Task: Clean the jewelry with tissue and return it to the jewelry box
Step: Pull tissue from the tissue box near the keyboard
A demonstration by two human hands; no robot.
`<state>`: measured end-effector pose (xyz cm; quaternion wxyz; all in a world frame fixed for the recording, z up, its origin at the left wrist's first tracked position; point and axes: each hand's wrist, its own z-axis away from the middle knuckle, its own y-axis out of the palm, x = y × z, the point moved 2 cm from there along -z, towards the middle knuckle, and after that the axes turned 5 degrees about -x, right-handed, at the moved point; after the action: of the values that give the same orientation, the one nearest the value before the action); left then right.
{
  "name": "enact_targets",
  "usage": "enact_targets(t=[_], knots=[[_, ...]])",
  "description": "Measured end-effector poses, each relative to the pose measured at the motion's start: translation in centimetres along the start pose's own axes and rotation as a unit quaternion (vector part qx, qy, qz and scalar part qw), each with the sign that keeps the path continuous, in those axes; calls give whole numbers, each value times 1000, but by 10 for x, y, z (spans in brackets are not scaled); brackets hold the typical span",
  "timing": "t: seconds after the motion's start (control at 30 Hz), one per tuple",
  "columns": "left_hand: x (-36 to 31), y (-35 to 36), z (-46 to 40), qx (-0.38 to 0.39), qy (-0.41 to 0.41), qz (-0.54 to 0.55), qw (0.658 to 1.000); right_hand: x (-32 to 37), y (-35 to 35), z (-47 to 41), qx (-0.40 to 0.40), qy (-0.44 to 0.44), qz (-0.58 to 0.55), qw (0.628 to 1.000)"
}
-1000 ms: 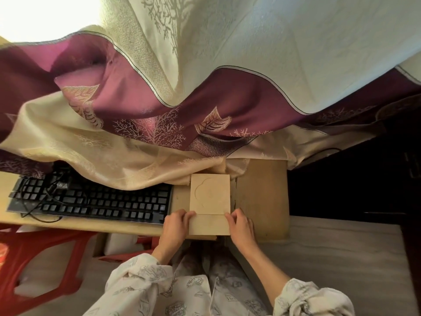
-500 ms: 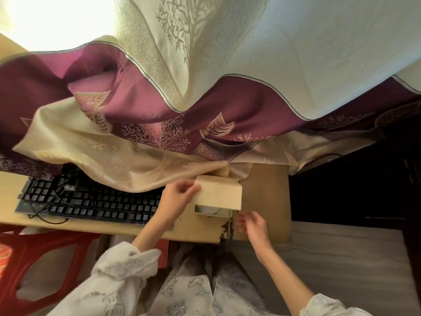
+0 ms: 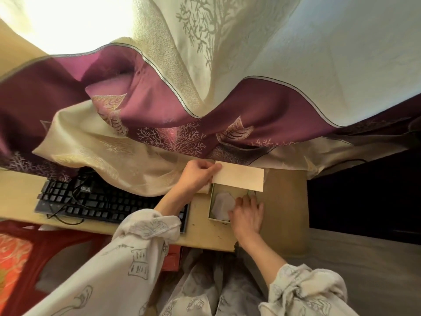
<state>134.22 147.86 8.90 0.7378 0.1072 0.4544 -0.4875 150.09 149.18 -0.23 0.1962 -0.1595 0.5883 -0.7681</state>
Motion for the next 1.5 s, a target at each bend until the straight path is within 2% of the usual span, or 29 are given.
enact_targets(t=[0.17, 0.3, 0.37, 0.43, 0.5, 0.57, 0.7, 0.8, 0.97, 1.13, 1.3, 1.4, 1.5], knots=[[1, -1, 0, 8, 4, -4, 1000, 4, 7, -7, 19, -7, 16, 1000], [1, -1, 0, 16, 4, -2, 1000, 3, -4, 2, -1, 39, -87, 995], [0, -1, 3, 16, 12, 3, 1000, -3, -9, 11, 3, 90, -252, 963], [4, -2, 10, 15, 24, 11, 1000, -13, -15, 22, 26, 139, -401, 905], [14, -3, 21, 21, 28, 28, 999, -25, -24, 34, 39, 193, -492, 848], [30, -4, 33, 27, 35, 18, 999, -40, -31, 47, 42, 236, -544, 804], [81, -3, 49, 0, 47, -74, 996, -71, -38, 71, 33, 274, -569, 774], [111, 4, 57, -18, 10, -93, 995, -83, -41, 86, 45, 292, -589, 752], [127, 19, 62, -14, -16, -132, 991, -92, -42, 98, 50, 313, -589, 744], [121, 29, 69, 15, -23, -97, 995, -90, -48, 100, 76, 265, -568, 776], [136, 22, 82, 29, -82, -48, 995, -84, -55, 99, 144, 194, -544, 804], [156, 8, 100, -24, -90, -68, 993, -77, -58, 101, 188, 121, -507, 832], [182, -5, 133, -126, -81, -71, 986, -72, -57, 108, 232, 36, -455, 859]])
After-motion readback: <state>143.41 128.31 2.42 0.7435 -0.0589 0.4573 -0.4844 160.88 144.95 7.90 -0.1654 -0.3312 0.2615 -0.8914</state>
